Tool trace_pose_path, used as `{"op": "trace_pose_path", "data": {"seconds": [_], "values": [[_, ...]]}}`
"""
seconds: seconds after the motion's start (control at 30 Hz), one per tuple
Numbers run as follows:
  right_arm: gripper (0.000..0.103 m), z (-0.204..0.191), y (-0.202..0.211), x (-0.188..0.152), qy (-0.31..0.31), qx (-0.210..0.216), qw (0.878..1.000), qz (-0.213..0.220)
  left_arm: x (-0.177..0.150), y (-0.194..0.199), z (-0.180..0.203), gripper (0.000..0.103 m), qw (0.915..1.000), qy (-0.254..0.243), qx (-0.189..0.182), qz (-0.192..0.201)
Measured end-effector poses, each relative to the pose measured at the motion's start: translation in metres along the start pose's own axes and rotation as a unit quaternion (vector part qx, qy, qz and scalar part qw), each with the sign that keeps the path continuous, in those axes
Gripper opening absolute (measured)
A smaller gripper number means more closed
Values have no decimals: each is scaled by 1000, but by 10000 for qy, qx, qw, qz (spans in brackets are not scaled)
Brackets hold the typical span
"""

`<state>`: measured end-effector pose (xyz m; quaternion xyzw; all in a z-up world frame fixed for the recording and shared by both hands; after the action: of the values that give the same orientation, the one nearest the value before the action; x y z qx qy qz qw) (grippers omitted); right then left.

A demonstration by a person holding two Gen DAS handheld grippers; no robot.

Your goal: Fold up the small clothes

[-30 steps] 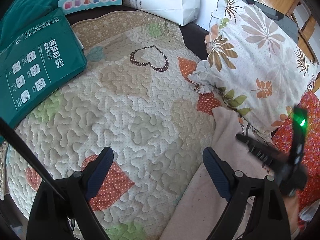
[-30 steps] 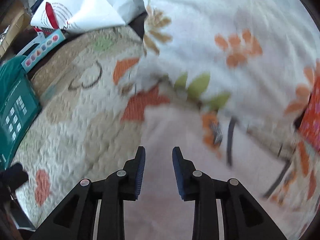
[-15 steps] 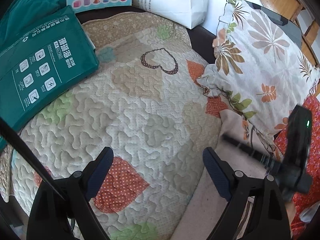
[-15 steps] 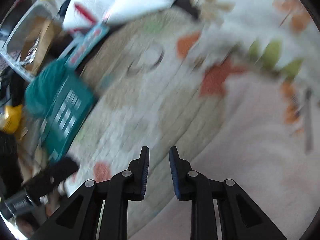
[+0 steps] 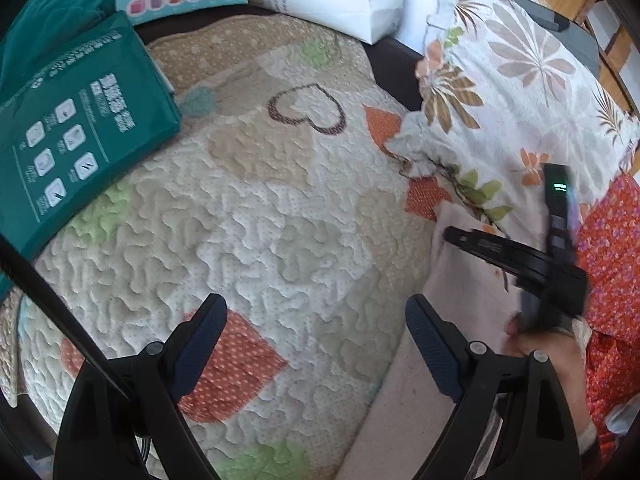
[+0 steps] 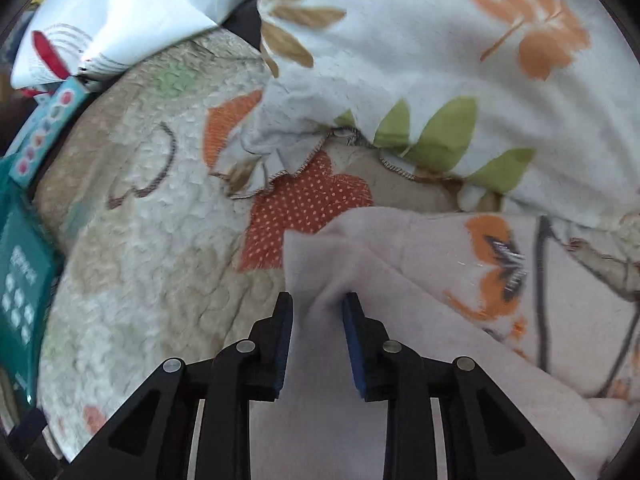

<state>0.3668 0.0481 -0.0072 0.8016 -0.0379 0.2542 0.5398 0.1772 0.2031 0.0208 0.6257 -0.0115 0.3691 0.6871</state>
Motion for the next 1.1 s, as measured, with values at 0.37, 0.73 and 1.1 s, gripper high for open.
{"op": "trace_pose_path", "data": {"seconds": [0.37,0.73,1.1], "values": [[34,257,149,-155,-2574,-1087,9599,212,-21,5,12,90,9996,-127,-204,-126],[48,263,213,-175,-2506,-1692,9486,933,-24,0,20,90,9993,-221,-216,-196],[5,224,176,-182,-1449,-1917,9705,204,-27,-3,28,90,9990,-278,-255,-247]]}}
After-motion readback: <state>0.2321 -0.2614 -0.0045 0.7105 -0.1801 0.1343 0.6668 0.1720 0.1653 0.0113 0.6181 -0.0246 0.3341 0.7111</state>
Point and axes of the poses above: each gripper's, at about its wrist camera, not at the fingertips, and y roughly against the way its jaws point, z to its right, x to its top, the point moved 8 cm from there along -y, roughly the way its jaws point, and after that the axes turned 7 degrees about x, right-handed, at the moved point
